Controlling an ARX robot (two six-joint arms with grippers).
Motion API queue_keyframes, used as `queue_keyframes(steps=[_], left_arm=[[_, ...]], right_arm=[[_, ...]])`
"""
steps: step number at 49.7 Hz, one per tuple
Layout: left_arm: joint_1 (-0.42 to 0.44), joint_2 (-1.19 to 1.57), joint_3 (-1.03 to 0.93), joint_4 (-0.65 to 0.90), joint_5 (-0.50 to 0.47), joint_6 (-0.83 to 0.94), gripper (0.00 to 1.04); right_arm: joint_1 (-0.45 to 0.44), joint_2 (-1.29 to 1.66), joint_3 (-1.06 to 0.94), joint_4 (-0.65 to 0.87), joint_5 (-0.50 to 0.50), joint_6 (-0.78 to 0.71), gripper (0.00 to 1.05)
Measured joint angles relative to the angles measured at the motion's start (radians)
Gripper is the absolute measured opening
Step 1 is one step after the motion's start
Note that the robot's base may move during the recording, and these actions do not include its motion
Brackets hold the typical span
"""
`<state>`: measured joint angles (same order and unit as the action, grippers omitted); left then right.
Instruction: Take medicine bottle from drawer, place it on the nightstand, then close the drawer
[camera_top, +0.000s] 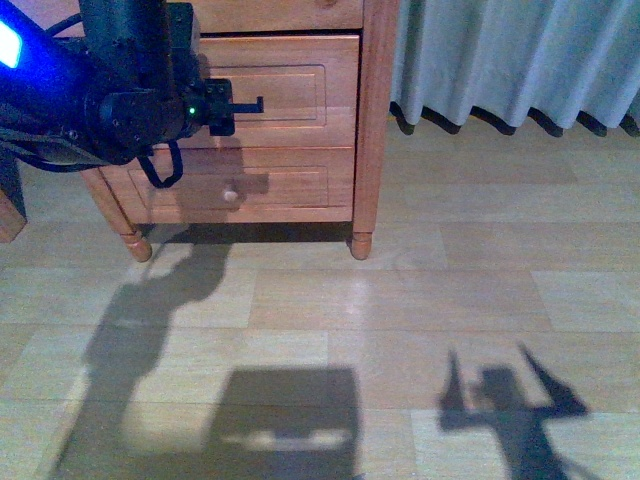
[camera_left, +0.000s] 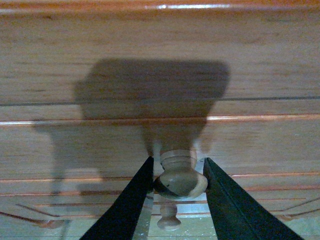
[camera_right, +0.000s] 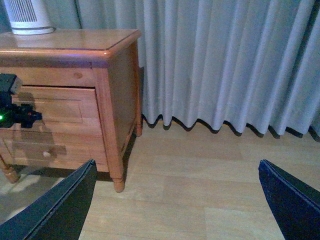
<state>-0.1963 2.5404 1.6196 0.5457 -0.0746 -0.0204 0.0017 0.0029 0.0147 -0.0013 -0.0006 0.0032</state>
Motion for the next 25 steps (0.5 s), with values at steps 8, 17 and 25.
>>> queue_keyframes(steps=[8, 17, 25], left_arm=[[-0.004, 0.000, 0.002, 0.000, -0.005, -0.012, 0.26], [-0.012, 0.000, 0.002, -0.001, -0.043, -0.028, 0.26], [-0.027, -0.016, -0.051, 0.031, -0.098, -0.072, 0.26]], right_arm=[[0.000, 0.000, 0.000, 0.000, 0.000, 0.000, 0.98], [0.000, 0.000, 0.000, 0.000, 0.000, 0.000, 0.98], [0.000, 0.000, 0.000, 0.000, 0.000, 0.000, 0.98]])
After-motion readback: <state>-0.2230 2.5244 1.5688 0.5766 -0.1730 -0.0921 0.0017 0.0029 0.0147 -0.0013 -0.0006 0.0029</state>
